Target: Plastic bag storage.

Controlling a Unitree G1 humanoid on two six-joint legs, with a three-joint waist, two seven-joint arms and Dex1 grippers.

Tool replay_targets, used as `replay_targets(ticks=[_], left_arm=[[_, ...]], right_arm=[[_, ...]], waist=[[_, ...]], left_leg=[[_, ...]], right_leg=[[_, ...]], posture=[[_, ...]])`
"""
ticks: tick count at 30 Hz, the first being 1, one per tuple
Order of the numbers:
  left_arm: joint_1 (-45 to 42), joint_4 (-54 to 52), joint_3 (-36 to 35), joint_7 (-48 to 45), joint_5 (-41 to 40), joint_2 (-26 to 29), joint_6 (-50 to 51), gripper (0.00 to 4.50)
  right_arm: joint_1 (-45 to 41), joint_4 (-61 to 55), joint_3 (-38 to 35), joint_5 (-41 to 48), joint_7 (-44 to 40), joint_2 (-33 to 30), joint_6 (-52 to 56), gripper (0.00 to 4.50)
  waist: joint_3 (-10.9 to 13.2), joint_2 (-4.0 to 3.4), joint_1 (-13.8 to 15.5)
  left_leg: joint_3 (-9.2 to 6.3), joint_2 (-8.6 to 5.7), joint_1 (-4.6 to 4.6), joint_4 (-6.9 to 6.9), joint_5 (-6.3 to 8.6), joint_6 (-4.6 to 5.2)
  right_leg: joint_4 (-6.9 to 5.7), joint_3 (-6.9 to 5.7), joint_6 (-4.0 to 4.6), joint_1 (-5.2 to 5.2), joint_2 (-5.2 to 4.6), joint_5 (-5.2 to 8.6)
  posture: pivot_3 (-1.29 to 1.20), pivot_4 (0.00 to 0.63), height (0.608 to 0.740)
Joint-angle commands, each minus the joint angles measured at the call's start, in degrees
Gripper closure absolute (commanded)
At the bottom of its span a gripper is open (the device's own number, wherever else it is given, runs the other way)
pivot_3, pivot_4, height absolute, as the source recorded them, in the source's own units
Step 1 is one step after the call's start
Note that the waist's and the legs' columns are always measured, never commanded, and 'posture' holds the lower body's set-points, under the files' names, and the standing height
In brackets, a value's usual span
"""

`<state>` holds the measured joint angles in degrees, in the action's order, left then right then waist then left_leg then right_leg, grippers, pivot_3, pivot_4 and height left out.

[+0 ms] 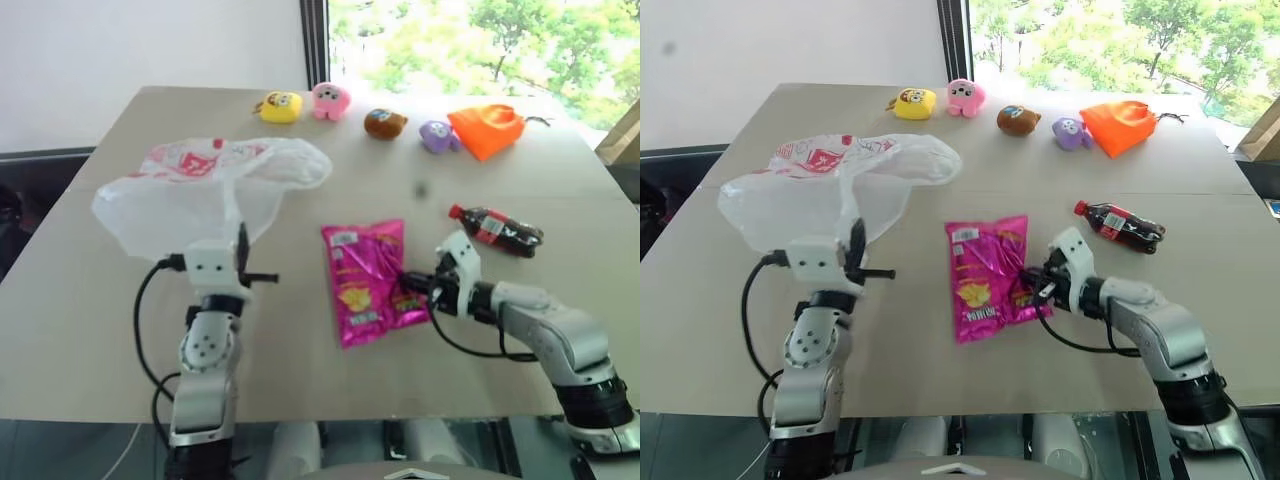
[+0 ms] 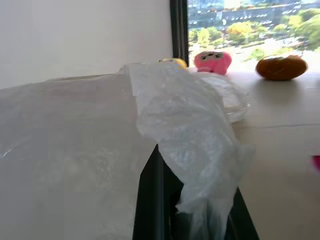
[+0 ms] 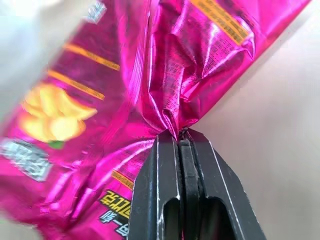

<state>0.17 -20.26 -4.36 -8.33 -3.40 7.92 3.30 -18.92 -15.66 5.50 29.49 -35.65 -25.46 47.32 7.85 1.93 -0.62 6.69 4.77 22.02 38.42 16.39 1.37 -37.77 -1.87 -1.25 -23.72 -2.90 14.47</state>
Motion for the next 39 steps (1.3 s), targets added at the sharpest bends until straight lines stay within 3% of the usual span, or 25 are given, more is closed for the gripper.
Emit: replay_targets(ticks=[1,15,19,24,28,32,36,39], left_arm=[[-0.06,-5.93,3.60,-5.54,-4.20,1.22,0.54,4.50],[13.37,-12.80,8.96,-25.56,-13.65,12.97,-4.59,4.50],[16.21,-13.00,10.31,-28.30,-14.19,14.44,-5.78,4.50],[18.30,-12.15,12.34,-30.89,-13.62,15.95,-7.74,4.50],[18.20,-11.09,12.37,-30.77,-13.31,15.61,-9.07,4.50],[17.46,-9.95,12.50,-31.19,-12.76,16.03,-9.95,4.50],[16.65,-9.23,12.13,-31.28,-12.85,16.32,-10.36,4.50],[15.51,-8.78,12.15,-31.33,-12.77,16.41,-10.60,4.50]], right_arm=[[-5.57,3.17,-2.23,0.82,-0.78,0.58,-0.55,4.45],[-24.79,28.21,-0.75,4.12,-19.00,-0.26,4.41,4.45],[-28.73,35.62,-0.75,4.39,-20.60,2.56,7.94,4.45],[-34.67,45.96,-8.43,7.34,-14.24,11.65,11.30,4.45],[-40.97,55.13,-20.29,11.51,-2.52,19.78,7.73,4.45],[-43.02,55.97,-29.08,16.50,7.57,26.85,6.07,4.45],[-42.13,52.59,-32.09,17.77,14.80,31.06,3.72,4.45],[-39.80,47.41,-33.86,19.10,17.94,33.06,0.55,3.61]], waist=[[0.02,-0.03,-0.05],[0.42,-0.67,-0.01],[0.51,-0.81,-0.22],[0.61,-0.98,-0.53],[0.61,-1.00,-0.20],[0.61,-1.00,-0.18],[0.61,-1.01,-0.24],[0.61,-1.01,-0.19]], left_leg=[[0.02,0.00,0.00,0.00,0.00,0.00],[0.06,0.04,0.05,-0.10,0.00,-0.01],[0.04,0.05,0.08,-0.10,0.00,0.00],[0.17,0.09,0.10,-0.11,0.00,-0.01],[0.41,0.09,0.75,0.04,-0.02,-0.04],[0.55,0.10,0.88,-0.01,-0.16,-0.29],[0.59,0.10,0.95,-0.04,-0.17,-0.30],[0.58,0.11,0.95,-0.03,-0.17,-0.30]], right_leg=[[0.00,0.02,0.00,-0.01,0.00,0.00],[0.11,0.00,0.02,-0.08,0.03,0.01],[0.12,-0.03,0.02,-0.09,0.02,0.01],[0.03,0.07,0.02,-0.24,0.08,0.01],[-0.13,0.04,0.01,-0.82,0.06,-0.01],[-0.09,0.08,0.00,-0.97,0.05,-0.01],[-0.06,0.08,-0.01,-1.04,0.04,-0.01],[-0.08,0.07,-0.01,-1.04,0.03,-0.01]], posture=[[0.00,0.150,0.740],[0.00,0.150,0.740],[0.00,0.150,0.740],[0.00,0.150,0.740],[0.00,0.150,0.740],[0.00,0.150,0.740],[0.00,0.150,0.740],[0.00,0.150,0.740]])
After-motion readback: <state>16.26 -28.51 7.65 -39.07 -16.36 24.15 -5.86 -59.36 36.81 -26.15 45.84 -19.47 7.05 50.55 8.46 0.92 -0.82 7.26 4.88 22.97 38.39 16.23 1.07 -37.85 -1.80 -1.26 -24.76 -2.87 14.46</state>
